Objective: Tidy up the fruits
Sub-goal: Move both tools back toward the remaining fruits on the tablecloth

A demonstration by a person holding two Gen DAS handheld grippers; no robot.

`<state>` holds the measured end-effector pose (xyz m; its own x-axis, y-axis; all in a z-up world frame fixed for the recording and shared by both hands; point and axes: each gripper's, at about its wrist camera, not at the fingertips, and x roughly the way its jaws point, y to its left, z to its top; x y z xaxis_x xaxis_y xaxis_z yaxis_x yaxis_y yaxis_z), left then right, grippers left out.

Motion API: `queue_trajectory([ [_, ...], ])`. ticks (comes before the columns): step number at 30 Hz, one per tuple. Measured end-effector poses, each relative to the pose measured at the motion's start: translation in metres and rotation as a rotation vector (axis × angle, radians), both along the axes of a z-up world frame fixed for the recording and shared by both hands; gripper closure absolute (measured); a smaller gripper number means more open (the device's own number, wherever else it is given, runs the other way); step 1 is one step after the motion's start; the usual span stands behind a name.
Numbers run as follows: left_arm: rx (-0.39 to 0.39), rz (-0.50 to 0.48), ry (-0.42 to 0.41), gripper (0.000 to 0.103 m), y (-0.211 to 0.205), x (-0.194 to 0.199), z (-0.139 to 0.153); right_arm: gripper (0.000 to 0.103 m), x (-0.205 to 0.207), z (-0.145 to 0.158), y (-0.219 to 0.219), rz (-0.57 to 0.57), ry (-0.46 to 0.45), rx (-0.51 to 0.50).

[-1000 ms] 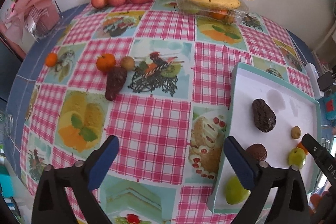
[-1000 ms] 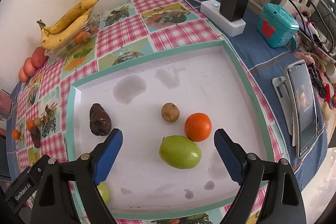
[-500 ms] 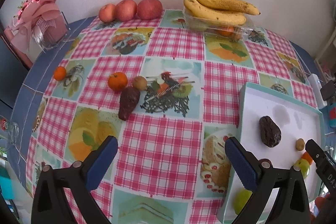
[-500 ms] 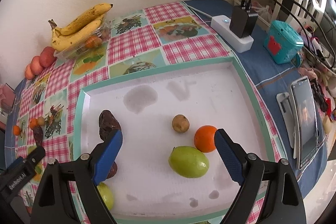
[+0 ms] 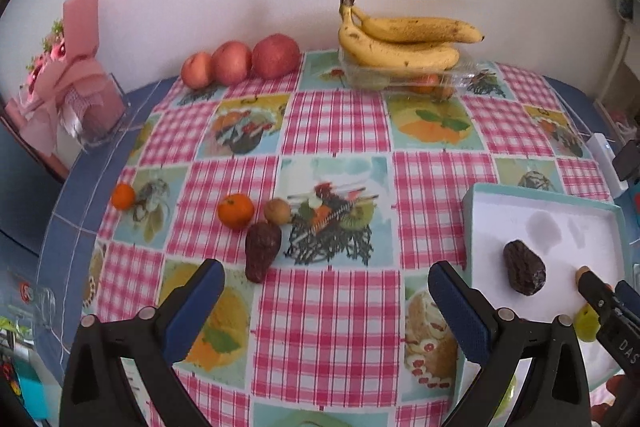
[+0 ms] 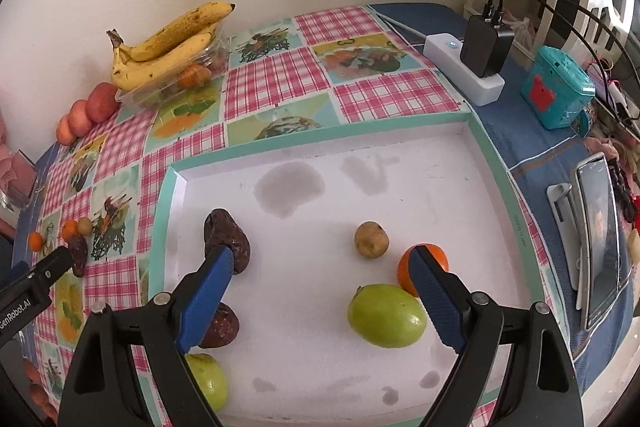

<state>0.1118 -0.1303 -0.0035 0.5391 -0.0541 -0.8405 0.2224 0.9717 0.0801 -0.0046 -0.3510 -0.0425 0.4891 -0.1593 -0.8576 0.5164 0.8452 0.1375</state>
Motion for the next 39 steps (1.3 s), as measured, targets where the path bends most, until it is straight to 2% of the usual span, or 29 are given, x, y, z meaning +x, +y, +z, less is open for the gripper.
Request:
queue_trajectory([
  [5,-0.042,-0.018,-0.001,0.0,0.005,0.009,0.006,0.013,0.001,0.0,0.001,-0.01,-0.013,0.013],
  [10,-0.04,-0.019,-0.023,0.0,0.018,0.027,0.007,0.013,0.006,-0.002,0.003,-0.023,-0.013,0.017],
  [16,-0.09,0.058,-0.011,0.0,0.058,0.055,-0.004,0.013,0.019,0.006,0.012,-0.02,-0.031,-0.018],
  [19,-0.118,0.099,-0.019,0.0,0.082,0.068,-0.008,0.009,0.029,0.006,0.017,-0.016,-0.033,-0.02],
  [24,-0.233,0.204,-0.006,0.0,0.13,0.088,-0.011,0.009,0.047,0.012,0.032,0.012,-0.048,-0.018],
  [30,-0.239,0.249,-0.013,0.0,0.166,0.099,-0.016,0.009,0.069,0.029,0.057,0.066,-0.087,-0.053],
  [36,-0.316,0.305,0.007,0.0,0.207,0.108,-0.02,0.009,0.094,0.049,0.093,0.136,-0.138,-0.058],
  [39,-0.313,0.314,0.014,0.0,0.223,0.114,-0.025,0.009,0.107,0.052,0.113,0.181,-0.141,-0.042],
])
